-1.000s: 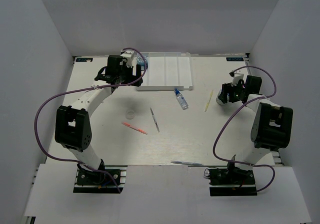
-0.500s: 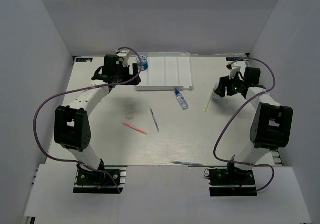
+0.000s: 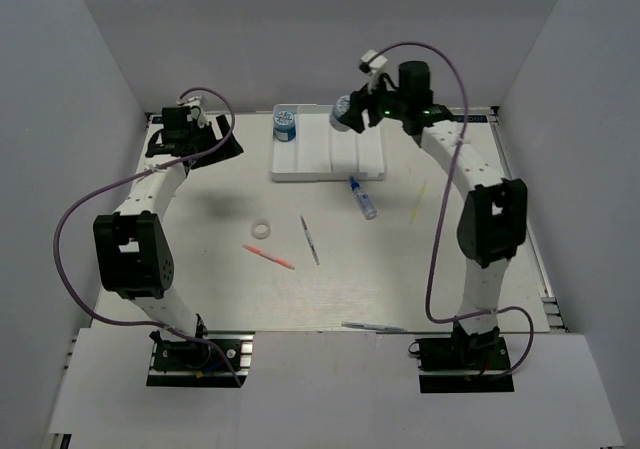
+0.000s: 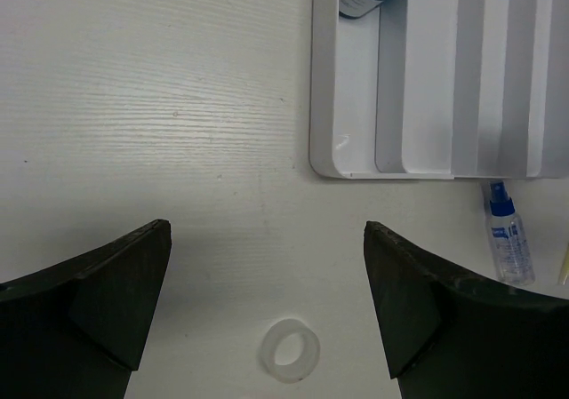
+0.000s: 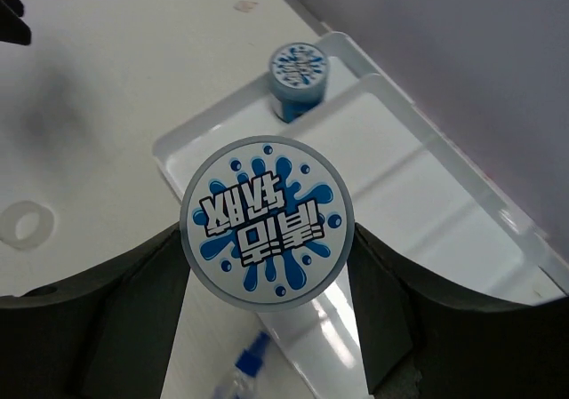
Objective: Sort the stationery into containers
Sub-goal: Pick up the stationery from the center of the board, then place the stationery in the storage box.
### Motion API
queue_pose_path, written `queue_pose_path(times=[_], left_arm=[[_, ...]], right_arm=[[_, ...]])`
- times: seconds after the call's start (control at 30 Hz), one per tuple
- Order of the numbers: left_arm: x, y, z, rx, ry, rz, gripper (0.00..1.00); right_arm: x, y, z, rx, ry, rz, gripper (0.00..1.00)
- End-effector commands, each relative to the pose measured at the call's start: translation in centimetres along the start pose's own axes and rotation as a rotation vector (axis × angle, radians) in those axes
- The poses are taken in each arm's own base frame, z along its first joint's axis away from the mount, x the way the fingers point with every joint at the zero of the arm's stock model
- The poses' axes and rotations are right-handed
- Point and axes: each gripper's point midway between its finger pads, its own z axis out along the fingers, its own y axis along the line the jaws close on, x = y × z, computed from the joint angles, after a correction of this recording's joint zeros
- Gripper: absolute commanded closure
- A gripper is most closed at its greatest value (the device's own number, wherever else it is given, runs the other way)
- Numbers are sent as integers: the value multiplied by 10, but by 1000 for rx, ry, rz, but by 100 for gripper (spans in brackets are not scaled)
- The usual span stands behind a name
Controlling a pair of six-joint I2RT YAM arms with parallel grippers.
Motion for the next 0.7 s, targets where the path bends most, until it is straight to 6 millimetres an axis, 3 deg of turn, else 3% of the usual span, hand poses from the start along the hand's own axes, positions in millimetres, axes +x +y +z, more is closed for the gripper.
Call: queue_pose_path(times=[0.0, 0.03, 0.07, 0.1, 0.13, 0.2, 0.23, 0.27, 0.3, 0.5, 0.67], left_arm=[[3, -5, -10, 42, 5, -9, 2], [4, -2, -12, 43, 4, -12, 2], [8, -2, -12, 51, 7, -10, 2], [10, 0, -13, 59, 10, -15, 2], [11, 0, -14, 61, 8, -11, 2], [13, -1, -14, 72, 4, -9, 2], [12, -3, -15, 76, -2, -7, 2], [13, 1, -16, 74, -3, -13, 2], [14, 0, -16, 83, 0, -16, 2], [23, -1, -13, 99, 15, -25, 2], [19, -2, -13, 101, 14, -23, 2]], right_arm=[[-36, 30, 44, -42, -87, -6, 100], [-38, 35, 54, -48, -96, -14, 100], [-34, 55, 77, -68, -92, -23, 100], [-43, 57, 83, -59, -112, -38, 100], [-34, 59, 98, -44, -100, -40, 100], [-41, 75, 117, -31, -131, -80, 100], [-32, 69, 126, 9, -122, -77, 100], [-35, 78, 134, 11, -139, -88, 100], [-36, 73, 137, 51, -146, -93, 100], [-12, 87, 171, 62, -139, -120, 100], [6, 86, 182, 83, -118, -122, 100]])
